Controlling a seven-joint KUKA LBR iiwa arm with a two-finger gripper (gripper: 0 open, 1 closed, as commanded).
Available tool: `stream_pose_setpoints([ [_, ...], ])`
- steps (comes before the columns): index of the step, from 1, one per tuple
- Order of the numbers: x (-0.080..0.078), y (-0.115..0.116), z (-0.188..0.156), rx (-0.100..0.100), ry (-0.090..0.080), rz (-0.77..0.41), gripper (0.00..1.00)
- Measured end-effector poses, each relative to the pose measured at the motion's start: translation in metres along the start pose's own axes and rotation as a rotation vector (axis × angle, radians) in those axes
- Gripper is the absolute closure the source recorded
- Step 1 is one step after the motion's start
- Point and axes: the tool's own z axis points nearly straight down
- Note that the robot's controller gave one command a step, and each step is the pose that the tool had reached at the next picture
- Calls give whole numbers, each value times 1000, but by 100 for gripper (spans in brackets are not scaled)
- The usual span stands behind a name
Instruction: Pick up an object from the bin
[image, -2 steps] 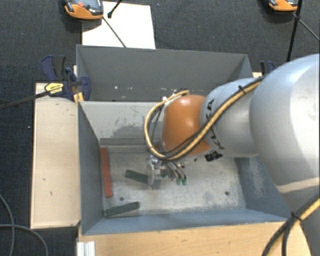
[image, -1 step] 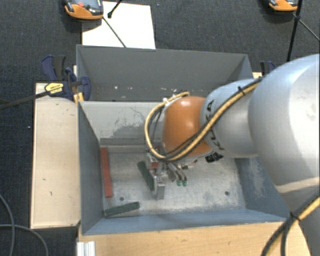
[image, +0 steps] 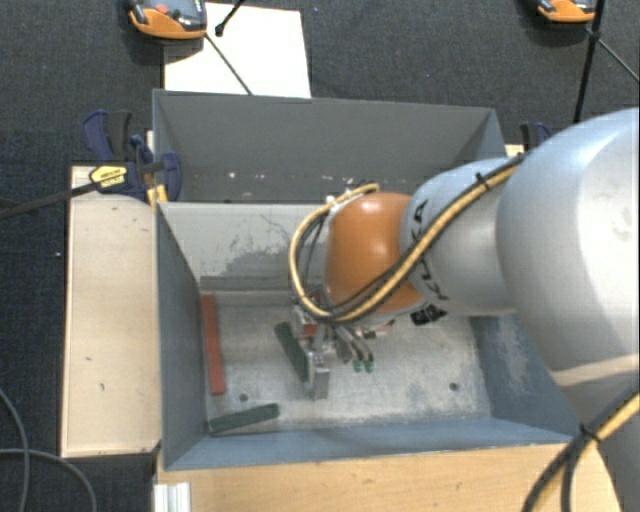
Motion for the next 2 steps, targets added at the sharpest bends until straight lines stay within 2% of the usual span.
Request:
stream_pose_setpoints([
  [1,-37,-46,0,2,2,-22,100],
  [2,-37,-46,0,2,2,-21,100],
])
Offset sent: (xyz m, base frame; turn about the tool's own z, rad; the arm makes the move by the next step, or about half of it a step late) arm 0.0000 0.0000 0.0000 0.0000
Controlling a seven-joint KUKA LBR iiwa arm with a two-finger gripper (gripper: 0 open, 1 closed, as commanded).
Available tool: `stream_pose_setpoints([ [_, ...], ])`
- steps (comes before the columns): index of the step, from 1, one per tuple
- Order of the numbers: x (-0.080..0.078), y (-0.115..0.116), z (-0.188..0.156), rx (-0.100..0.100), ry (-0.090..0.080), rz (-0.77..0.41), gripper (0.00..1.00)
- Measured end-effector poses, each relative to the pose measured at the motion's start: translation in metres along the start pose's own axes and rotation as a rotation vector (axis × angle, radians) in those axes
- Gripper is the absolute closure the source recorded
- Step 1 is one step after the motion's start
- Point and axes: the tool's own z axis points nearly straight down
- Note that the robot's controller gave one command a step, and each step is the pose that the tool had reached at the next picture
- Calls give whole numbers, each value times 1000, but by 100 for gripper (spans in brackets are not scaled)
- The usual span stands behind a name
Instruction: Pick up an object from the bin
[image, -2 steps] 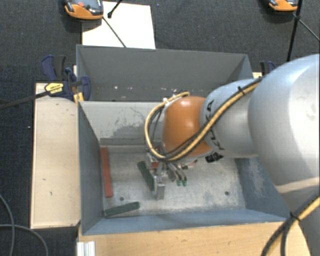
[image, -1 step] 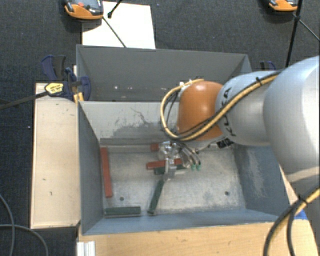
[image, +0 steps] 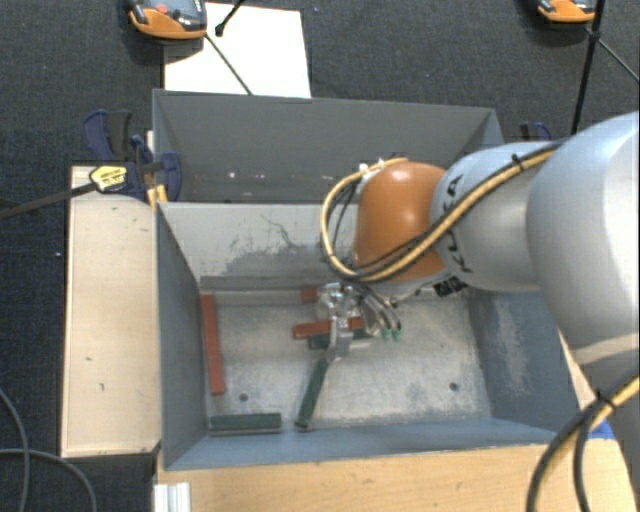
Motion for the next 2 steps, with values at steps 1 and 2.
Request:
stream_pose_setpoints([
  [1,26,-11,-117,-1,2,42,100],
  [2,26,-11,-117,-1,2,44,100],
])
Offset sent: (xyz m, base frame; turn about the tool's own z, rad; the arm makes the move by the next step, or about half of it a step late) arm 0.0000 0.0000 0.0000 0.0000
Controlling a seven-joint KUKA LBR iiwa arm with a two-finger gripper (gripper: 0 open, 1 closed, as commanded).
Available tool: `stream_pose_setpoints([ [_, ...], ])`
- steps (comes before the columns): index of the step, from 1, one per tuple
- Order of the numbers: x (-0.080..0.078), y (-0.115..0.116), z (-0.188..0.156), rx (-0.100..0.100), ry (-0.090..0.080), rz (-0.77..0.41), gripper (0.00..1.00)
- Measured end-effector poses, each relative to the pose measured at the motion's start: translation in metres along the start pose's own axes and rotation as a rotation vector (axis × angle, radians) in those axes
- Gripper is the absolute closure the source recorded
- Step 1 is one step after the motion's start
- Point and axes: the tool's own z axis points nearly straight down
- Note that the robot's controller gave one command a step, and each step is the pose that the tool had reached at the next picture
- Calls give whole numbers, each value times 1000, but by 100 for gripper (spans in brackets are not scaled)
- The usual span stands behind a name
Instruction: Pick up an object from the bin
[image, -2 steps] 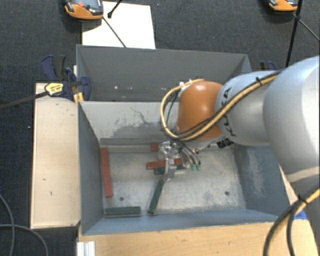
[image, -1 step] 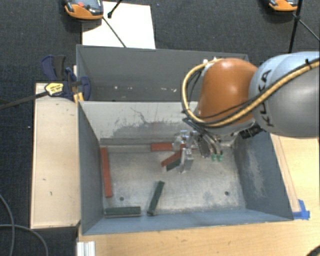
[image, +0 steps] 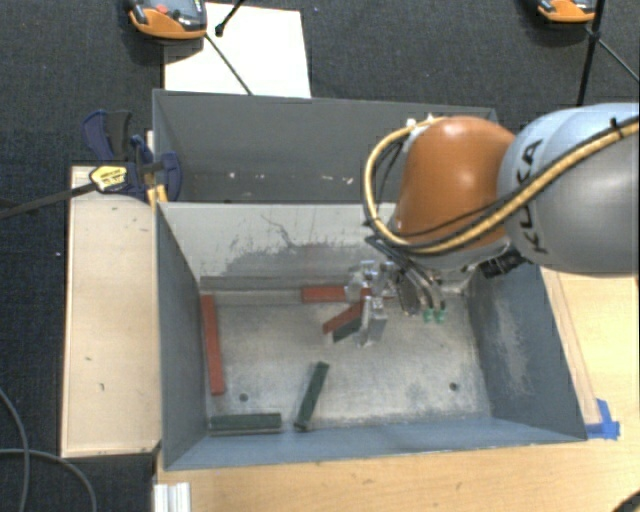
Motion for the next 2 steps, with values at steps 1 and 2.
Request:
stream_pose_setpoints([
  [1,0,0,0,0,0,1,100],
  [2,-13,-2,-70,0,-1,8,100],
])
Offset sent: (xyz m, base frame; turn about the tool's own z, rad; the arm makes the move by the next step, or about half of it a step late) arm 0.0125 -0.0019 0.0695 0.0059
